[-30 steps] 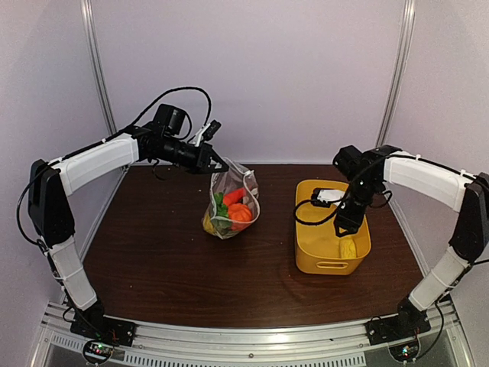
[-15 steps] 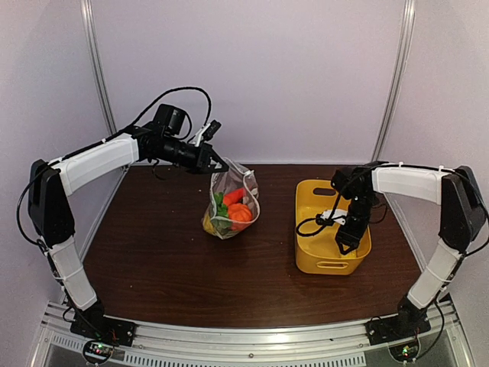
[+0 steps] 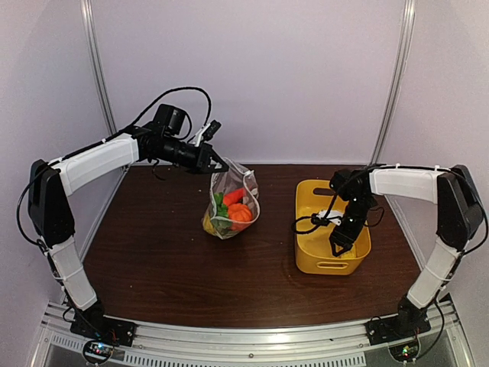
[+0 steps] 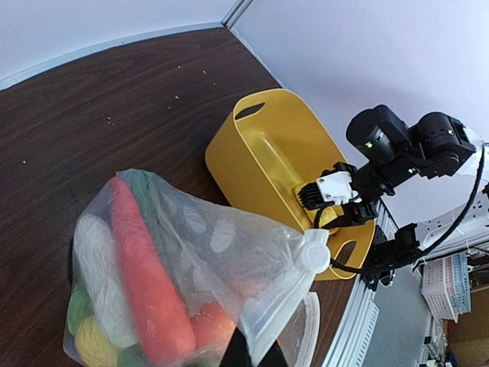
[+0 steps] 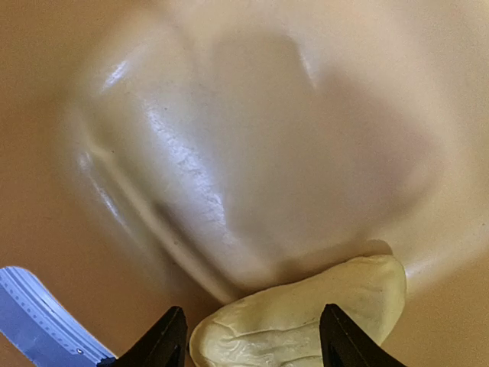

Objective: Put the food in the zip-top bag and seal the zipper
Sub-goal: Adjust the fake fruit in the bin.

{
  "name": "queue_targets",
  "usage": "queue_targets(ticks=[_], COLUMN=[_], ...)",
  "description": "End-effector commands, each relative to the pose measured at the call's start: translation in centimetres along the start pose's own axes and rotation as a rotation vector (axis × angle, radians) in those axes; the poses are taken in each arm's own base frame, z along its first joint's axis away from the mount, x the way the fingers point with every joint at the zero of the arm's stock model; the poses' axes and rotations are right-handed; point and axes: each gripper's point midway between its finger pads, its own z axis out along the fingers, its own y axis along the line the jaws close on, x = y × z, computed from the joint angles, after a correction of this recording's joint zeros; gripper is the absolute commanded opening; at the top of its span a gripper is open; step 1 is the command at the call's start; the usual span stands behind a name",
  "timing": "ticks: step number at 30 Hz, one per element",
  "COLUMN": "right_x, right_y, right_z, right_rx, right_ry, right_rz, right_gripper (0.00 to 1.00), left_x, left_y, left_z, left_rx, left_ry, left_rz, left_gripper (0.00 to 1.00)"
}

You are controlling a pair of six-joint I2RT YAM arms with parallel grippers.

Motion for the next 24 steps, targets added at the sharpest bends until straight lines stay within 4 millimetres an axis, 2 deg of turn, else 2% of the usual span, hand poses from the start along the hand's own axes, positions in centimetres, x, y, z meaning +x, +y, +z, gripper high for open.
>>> queue_targets(ticks=[1,6,10,13,15,20,24], right_x=[-0.2,-1.6,-2.7,-2.7,-2.2,0.3,1.5], right_y=[1.5,1.5,0.9,0.2,-0.1,-1.8,-1.8], right_z=[1.4,0.2,-2.3,-3.4,-3.2,-1.3,-0.2], right_rx=[-0.110,-0.110,-0.045,0.006,0.029,0.124,0.117], right_ry=[-0.012,-0.073,-0.141,-0.161,-0.150,-0.045,-0.002], right_rz=[0.007,-0.018,-0.026,0.020,0.041,0.087,0.112], right_gripper=[0.61,0.59,0.59,0.63,0.65,0.67,0.72], left_x=[-0.7,-0.7,-0.7,-0.7,-0.7,-0.7,-0.7], left_y=[-0.3,-0.2,-0.2,-0.2,-0.1,-0.1,0.0], left_z=[-0.5,-0.4,-0.5,-0.4,-0.4,-0.4,-0.4], left_rx=[0.014,0.011,0.010,0.007,0.002,0.002,0.000], left_ry=[-0.028,-0.026,-0.028,-0.028,-0.029,-0.028,-0.029], left_rz=[0.023,0.019,0.020,0.018,0.017,0.014,0.014], left_gripper=[0.00,0.00,0.00,0.00,0.00,0.00,0.00])
